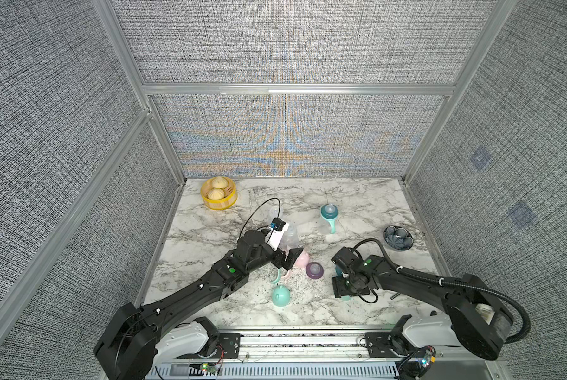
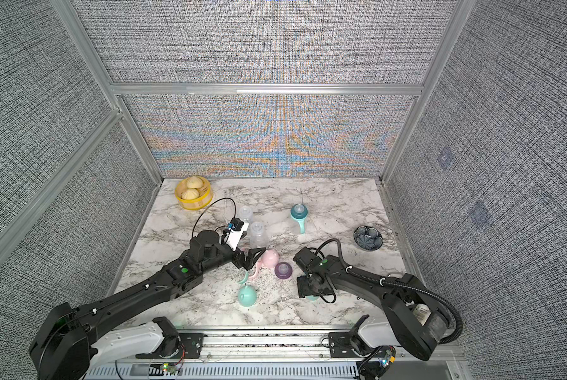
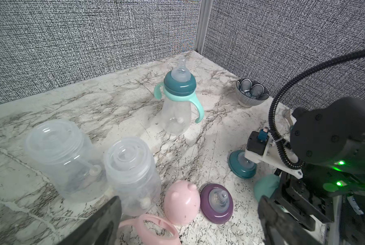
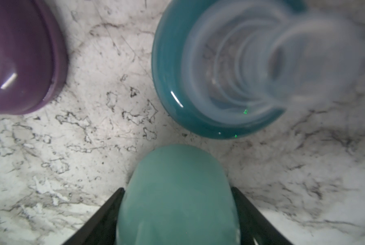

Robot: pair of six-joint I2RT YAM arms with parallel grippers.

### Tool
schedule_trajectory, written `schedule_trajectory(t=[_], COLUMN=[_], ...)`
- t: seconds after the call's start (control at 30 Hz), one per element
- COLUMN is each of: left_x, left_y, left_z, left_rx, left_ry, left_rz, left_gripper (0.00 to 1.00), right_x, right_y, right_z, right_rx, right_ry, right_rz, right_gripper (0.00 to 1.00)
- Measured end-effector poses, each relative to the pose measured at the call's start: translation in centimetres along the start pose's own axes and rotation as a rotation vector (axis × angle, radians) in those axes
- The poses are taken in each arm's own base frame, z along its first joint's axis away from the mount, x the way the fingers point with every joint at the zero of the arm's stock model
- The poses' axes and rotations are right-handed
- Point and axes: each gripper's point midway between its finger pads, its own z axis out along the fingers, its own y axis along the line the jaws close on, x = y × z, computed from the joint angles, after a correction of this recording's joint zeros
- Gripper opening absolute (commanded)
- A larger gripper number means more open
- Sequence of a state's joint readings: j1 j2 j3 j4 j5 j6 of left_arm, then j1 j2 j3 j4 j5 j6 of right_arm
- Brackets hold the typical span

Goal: Assemble the baby bottles
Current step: Pick up the lid from the center of the board.

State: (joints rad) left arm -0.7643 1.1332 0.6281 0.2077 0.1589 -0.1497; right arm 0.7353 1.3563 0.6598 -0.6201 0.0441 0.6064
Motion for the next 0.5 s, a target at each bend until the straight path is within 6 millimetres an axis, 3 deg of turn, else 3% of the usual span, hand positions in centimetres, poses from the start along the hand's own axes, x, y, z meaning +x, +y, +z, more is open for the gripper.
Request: schedule_trajectory(t=[0.3, 0.5], left_x=[0.0, 0.0], left_y=[0.0, 0.0], left_z=[0.0, 0.0], left_rx=[0.0, 0.0], left_ry=[0.0, 0.0], left_rz=[0.0, 0.0], left_gripper=[1.0, 1.0], right_x=[-0.3, -1.2], right_y=[0.3, 1.2], right_z=[0.1, -1.8], right_rx=[0.019, -0.011], right_ry=[-0.012, -0.044], right_rz=[-0.019, -0.024], right_gripper=[0.69, 0.69])
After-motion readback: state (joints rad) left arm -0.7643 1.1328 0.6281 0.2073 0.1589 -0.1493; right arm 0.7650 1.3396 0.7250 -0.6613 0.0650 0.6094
